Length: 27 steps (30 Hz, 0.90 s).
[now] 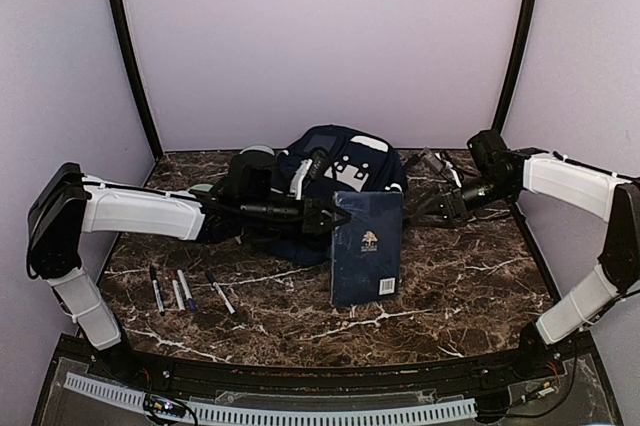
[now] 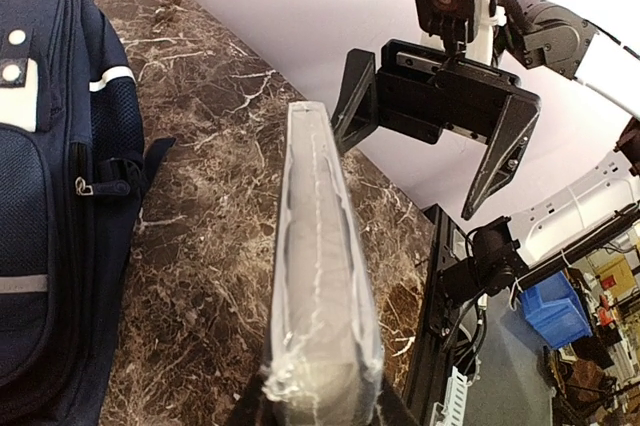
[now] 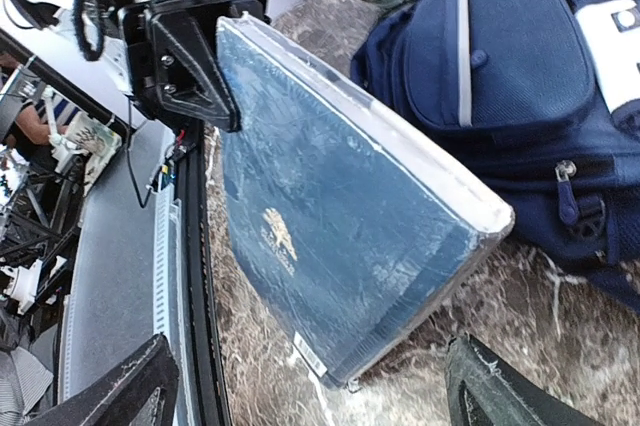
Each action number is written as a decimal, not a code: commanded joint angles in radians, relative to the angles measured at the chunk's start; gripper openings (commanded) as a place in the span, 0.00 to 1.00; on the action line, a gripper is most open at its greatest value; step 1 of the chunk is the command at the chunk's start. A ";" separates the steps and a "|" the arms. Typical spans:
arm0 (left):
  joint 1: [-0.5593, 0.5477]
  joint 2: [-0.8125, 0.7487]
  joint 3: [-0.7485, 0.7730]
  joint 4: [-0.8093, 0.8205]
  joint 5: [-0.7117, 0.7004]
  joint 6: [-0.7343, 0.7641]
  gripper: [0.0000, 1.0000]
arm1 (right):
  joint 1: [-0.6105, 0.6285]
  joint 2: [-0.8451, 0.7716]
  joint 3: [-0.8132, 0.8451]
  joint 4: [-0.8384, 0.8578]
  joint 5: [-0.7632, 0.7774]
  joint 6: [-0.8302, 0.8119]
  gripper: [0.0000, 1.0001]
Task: Pack the student bag
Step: Pass from the left arm to the right
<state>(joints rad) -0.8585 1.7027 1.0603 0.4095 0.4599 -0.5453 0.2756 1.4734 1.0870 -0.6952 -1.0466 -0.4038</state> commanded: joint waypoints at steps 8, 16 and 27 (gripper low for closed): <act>0.059 -0.100 0.107 0.274 0.203 0.001 0.00 | 0.004 0.040 -0.017 0.225 -0.154 0.099 0.89; 0.078 -0.039 0.158 0.374 0.253 -0.081 0.00 | 0.065 0.012 -0.026 0.297 -0.155 0.174 0.78; 0.107 -0.015 0.128 0.471 0.246 -0.152 0.00 | 0.095 0.005 0.011 0.303 -0.229 0.249 0.42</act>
<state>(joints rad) -0.7559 1.7210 1.1606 0.6662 0.7078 -0.6472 0.3370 1.5013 1.0710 -0.4042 -1.2247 -0.1795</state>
